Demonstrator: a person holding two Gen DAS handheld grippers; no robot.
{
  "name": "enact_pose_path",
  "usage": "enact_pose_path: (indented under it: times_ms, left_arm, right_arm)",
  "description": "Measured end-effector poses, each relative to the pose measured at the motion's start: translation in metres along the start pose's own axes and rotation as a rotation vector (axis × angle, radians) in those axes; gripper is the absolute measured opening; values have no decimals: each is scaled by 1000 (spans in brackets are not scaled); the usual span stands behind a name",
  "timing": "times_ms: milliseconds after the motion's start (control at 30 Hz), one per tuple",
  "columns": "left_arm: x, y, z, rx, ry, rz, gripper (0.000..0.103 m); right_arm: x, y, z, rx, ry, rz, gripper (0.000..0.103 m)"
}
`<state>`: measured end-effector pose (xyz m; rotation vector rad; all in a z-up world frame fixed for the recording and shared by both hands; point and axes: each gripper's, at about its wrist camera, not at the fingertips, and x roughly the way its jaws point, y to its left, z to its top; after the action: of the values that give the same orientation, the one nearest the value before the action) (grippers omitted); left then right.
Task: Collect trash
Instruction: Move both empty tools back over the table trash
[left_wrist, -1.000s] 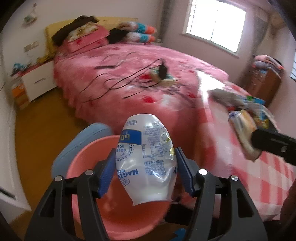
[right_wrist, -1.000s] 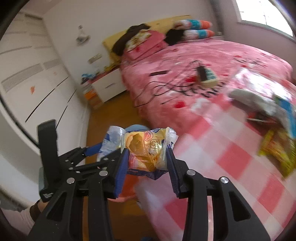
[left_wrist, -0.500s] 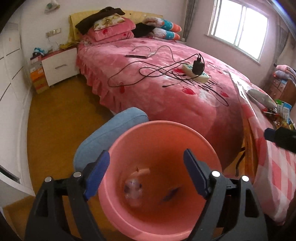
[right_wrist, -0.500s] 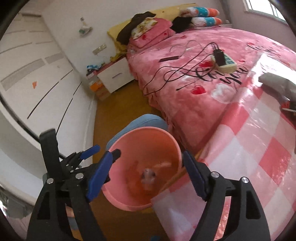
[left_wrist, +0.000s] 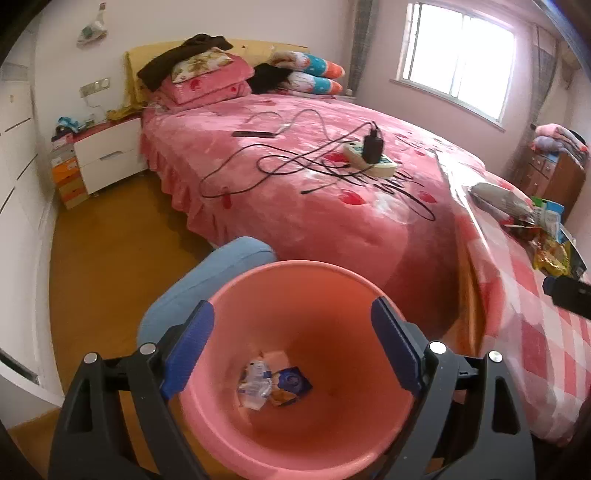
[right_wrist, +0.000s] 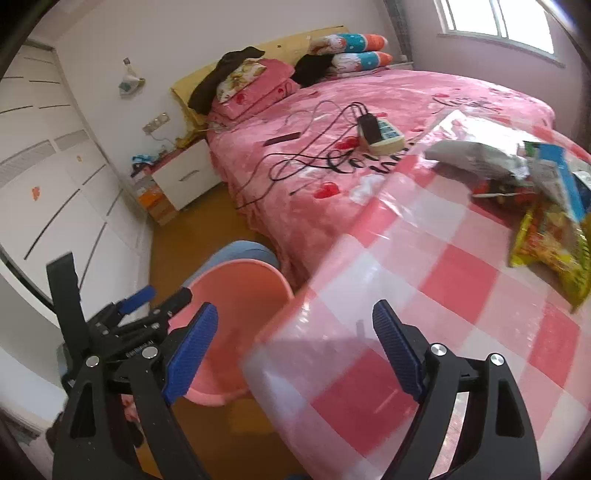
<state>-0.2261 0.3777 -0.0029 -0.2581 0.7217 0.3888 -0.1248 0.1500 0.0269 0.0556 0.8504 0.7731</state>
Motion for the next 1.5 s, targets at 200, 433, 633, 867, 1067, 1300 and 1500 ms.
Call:
enact_pose_path:
  times_ms: [200,433,633,867,1067,1300,1500]
  left_arm:
    - [-6,-22,3,19,0,-60,89]
    - [-18,-60,3,87,2,-132,90]
    - [-26,-90,6,120,10,-173,90]
    - [-33,-133,8,192,23,-205,90]
    - [-34,-163,8,232,32,-225,90]
    - [-33,-196,8,269,45,-249,90]
    - [-27,-227,9,296,63,-307,90]
  right_arm:
    - [-19,-14,-12,24,-25,-52,85]
    - [-41,-31,-21,42,-53,-95,85]
    - [-58,-44,-26,54,-64,-114,85]
    - [-79,-73,-32,102,-93,-127,85]
    - [-95,-98,-40,128,-123,-160,85]
    - [-108,-126,-49,156,-140,-181,85]
    - [-121,-148,-55,182,-163,-214,85]
